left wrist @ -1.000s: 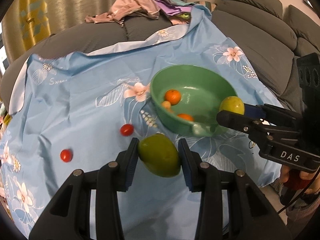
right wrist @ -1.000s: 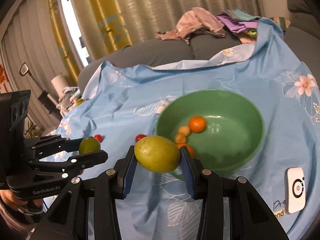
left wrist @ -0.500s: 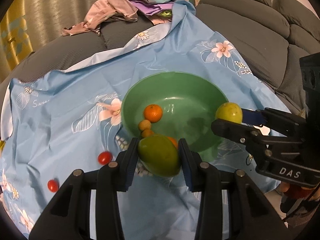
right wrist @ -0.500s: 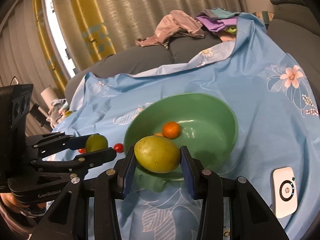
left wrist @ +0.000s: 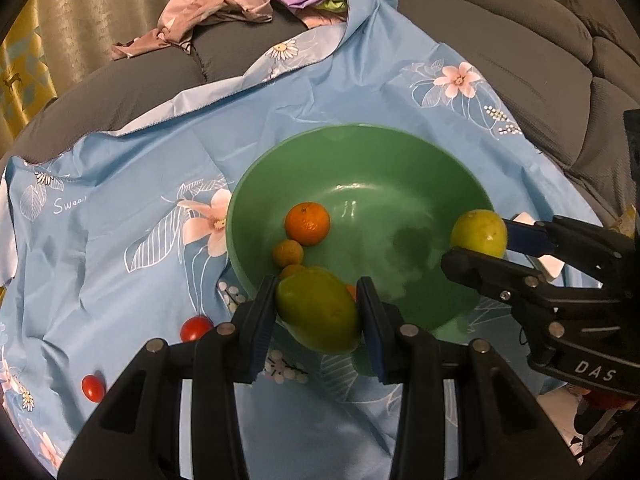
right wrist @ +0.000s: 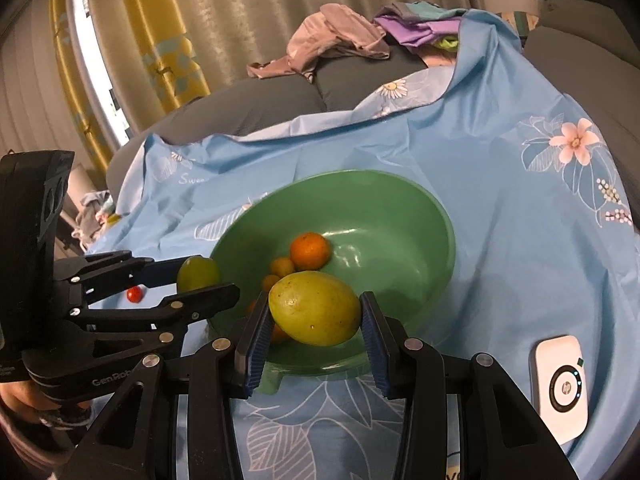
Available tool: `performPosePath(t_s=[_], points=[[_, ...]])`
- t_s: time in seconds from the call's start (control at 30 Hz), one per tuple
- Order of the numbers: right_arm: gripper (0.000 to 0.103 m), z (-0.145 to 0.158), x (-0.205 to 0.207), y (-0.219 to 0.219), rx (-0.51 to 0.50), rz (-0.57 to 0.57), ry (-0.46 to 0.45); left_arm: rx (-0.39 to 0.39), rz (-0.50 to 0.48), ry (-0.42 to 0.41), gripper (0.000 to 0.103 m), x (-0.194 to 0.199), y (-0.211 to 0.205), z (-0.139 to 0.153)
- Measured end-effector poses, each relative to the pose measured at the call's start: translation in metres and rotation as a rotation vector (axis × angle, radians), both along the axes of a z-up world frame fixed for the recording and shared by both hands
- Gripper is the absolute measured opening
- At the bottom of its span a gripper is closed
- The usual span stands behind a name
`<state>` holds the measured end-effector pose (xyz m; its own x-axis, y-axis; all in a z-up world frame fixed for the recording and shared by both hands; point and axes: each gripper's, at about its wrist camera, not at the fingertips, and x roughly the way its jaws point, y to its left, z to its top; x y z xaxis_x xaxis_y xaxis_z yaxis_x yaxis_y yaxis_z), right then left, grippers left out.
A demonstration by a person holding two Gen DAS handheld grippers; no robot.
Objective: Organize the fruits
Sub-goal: 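Open both tools to drop the plums into the green bowl, then move both tools from the bowl toward the red cherry tomatoes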
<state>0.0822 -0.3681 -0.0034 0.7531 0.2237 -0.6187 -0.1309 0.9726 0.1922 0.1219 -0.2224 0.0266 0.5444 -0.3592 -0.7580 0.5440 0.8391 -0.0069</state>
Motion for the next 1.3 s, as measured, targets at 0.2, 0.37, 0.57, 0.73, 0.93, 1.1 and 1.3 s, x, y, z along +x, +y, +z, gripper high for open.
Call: performPosePath(t_s=[0.2, 0.37, 0.57, 0.73, 0.93, 1.1, 1.3], points=[[0.044, -0.001, 0.003, 0.003, -0.027, -0.005, 0.017, 0.006, 0.003, -0.001, 0.039, 0.002, 0.0, -0.002], [0.044, -0.002, 0.003, 0.005, -0.054, -0.021, 0.034, 0.003, 0.015, -0.012, 0.052, 0.0, 0.003, 0.001], [0.044, 0.002, -0.004, 0.002, -0.057, -0.05, 0.036, -0.027, 0.056, -0.027, 0.069, -0.008, 0.019, 0.014], [0.049, 0.004, -0.005, -0.005, -0.022, -0.06, 0.021, -0.044, 0.109, -0.024, 0.071, -0.02, 0.042, 0.018], [0.05, 0.008, -0.001, -0.002, 0.013, -0.08, 0.027, -0.047, 0.189, -0.028, 0.073, -0.038, 0.088, 0.018], [0.05, 0.011, -0.018, 0.01, 0.027, -0.027, 0.013, -0.055, 0.314, 0.013, 0.074, -0.059, 0.148, 0.006], [0.05, 0.0, -0.04, 0.033, 0.063, 0.083, 0.036, -0.05, 0.472, 0.072, 0.073, -0.1, 0.222, -0.015]])
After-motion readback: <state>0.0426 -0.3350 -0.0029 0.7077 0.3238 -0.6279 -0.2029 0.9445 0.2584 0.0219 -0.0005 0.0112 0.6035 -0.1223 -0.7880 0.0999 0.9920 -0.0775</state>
